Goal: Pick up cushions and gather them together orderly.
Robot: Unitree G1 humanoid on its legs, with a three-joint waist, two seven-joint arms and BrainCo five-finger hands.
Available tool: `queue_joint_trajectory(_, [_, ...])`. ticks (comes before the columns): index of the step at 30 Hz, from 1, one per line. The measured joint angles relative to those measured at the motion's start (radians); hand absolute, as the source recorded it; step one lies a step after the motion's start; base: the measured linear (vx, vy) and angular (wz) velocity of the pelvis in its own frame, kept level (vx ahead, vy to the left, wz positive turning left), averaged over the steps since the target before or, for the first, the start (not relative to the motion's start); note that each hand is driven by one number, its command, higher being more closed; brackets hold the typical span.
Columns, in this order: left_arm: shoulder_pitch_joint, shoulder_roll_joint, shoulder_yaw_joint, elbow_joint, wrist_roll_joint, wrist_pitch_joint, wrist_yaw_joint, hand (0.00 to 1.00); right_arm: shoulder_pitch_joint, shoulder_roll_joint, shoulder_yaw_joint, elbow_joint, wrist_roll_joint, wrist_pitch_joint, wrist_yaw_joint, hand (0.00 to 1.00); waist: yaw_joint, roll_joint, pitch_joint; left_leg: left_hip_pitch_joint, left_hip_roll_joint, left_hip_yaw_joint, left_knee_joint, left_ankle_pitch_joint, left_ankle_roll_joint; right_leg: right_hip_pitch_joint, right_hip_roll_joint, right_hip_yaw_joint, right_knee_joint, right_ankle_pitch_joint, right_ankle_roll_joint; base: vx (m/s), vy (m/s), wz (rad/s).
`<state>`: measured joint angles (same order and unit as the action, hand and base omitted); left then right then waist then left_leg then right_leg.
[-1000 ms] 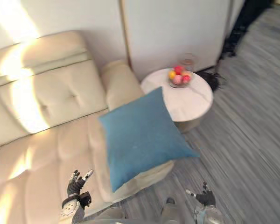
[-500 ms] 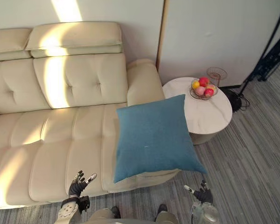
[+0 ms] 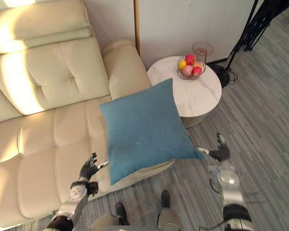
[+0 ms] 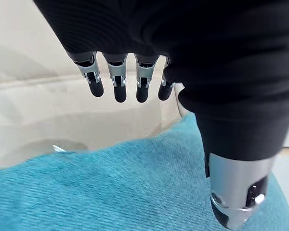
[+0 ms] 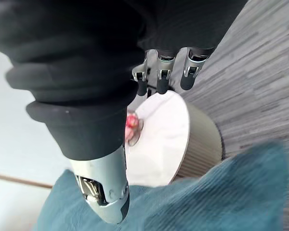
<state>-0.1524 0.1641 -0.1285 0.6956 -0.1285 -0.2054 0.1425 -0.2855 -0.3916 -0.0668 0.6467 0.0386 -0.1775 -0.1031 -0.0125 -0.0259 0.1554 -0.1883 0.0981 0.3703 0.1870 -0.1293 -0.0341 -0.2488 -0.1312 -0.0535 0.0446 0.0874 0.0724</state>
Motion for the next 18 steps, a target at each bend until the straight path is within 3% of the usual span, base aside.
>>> queue_joint_trajectory(6, [-0.264,-0.003,-0.025,0.074,-0.039,-0.004,0.020,0.00,-0.324,-0.012,0.125,0.145,0.024,0.003,-0.002,0.00,0.003,0.000,0.110,-0.108,0.002,-0.037,0.037,0.012,0.019,-0.073,-0.008,-0.001,-0.007,0.060,-0.006,-0.07,0.055,0.15])
queue_joint_trajectory(7, [-0.325,-0.002,-0.031,0.105,-0.057,-0.005,0.035,1.00,-0.390,-0.011,0.132,0.186,0.039,0.007,-0.007,0.00,0.007,0.001,0.129,-0.131,0.000,-0.041,0.046,0.014,0.023,-0.092,-0.012,0.000,-0.007,0.069,-0.008,-0.08,0.054,0.10])
queue_joint_trajectory(8, [-0.371,-0.002,-0.031,0.130,-0.066,-0.005,0.040,1.00,-0.436,-0.012,0.148,0.215,0.043,0.009,-0.010,1.00,0.009,0.001,0.140,-0.153,-0.001,-0.041,0.054,0.018,0.029,-0.109,-0.012,0.000,-0.007,0.081,-0.009,-0.08,0.059,0.06])
queue_joint_trajectory(13, [-0.595,0.017,-0.036,0.200,-0.193,-0.006,0.088,1.00,-0.652,-0.004,0.220,0.279,0.110,0.028,-0.037,1.00,0.013,0.004,0.224,-0.211,-0.002,-0.059,0.072,0.045,0.043,-0.148,-0.015,-0.001,-0.010,0.098,-0.014,-0.10,0.029,0.09])
queue_joint_trajectory(18, [-0.638,0.055,-0.036,0.175,-0.255,-0.020,0.126,1.00,-0.698,0.004,0.240,0.270,0.118,0.028,-0.051,1.00,0.021,0.003,0.225,-0.250,0.001,-0.073,0.061,0.078,0.030,-0.177,-0.004,-0.001,-0.025,0.098,-0.014,-0.08,-0.035,0.07])
